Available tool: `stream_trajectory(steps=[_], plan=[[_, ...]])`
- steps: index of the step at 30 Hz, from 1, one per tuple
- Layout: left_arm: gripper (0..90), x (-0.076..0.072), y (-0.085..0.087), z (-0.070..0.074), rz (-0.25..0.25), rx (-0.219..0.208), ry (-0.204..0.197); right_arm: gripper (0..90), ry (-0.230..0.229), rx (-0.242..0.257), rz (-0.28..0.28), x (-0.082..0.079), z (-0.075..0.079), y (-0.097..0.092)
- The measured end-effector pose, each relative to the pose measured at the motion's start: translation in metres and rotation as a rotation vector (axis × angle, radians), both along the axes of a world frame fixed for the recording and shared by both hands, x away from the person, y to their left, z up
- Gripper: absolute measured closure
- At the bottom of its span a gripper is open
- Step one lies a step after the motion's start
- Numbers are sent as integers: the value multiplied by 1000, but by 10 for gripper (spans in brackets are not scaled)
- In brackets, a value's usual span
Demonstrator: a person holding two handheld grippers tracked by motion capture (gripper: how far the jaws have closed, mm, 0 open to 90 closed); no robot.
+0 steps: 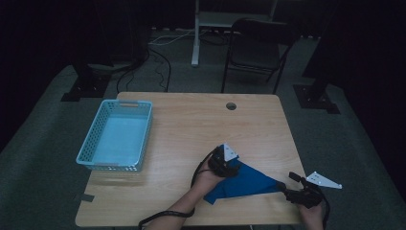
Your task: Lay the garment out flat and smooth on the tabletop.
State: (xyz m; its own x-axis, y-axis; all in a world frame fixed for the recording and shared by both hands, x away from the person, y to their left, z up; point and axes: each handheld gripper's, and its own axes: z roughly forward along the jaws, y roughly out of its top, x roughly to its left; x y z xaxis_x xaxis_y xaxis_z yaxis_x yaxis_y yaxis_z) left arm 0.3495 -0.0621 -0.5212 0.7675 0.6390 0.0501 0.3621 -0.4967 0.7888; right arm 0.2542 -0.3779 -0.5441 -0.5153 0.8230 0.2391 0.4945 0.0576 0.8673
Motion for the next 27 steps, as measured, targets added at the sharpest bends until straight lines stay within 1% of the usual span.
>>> stream_trajectory(steps=[1,2,3,6,9,10,11,12,13,14,16,19,22,24,27], plan=[[377,2,-3,-2,7,14,5,136,-1,-1,3,0,0,0],[388,4,-6,-4,17,38,6,136,-1,-2,3,0,0,0],[389,5,-8,-6,17,40,11,136,-3,-3,3,0,0,0],[454,8,-12,-13,29,63,21,136,-5,-5,5,0,0,0],[571,9,-13,-18,45,95,24,137,-4,-6,9,0,0,1],[596,9,-13,-18,49,96,21,137,-3,-7,11,0,0,1],[629,9,-13,-18,58,88,23,137,-4,-9,12,0,0,1],[692,10,-12,-17,71,83,28,138,-5,-12,13,0,0,1],[743,11,-11,-17,80,69,33,139,-1,-13,12,0,0,2],[807,11,-9,-16,81,55,37,139,-2,-15,13,0,-1,2],[846,12,-6,-14,77,39,52,139,-1,-16,14,0,-1,2],[857,10,2,-5,56,10,49,139,1,-9,14,0,-1,2],[857,10,13,7,59,-40,57,139,8,-5,14,1,-1,1],[856,10,25,17,56,-70,64,139,11,-7,13,1,-1,1],[856,13,41,28,56,-72,62,139,13,-8,13,2,-1,2]])
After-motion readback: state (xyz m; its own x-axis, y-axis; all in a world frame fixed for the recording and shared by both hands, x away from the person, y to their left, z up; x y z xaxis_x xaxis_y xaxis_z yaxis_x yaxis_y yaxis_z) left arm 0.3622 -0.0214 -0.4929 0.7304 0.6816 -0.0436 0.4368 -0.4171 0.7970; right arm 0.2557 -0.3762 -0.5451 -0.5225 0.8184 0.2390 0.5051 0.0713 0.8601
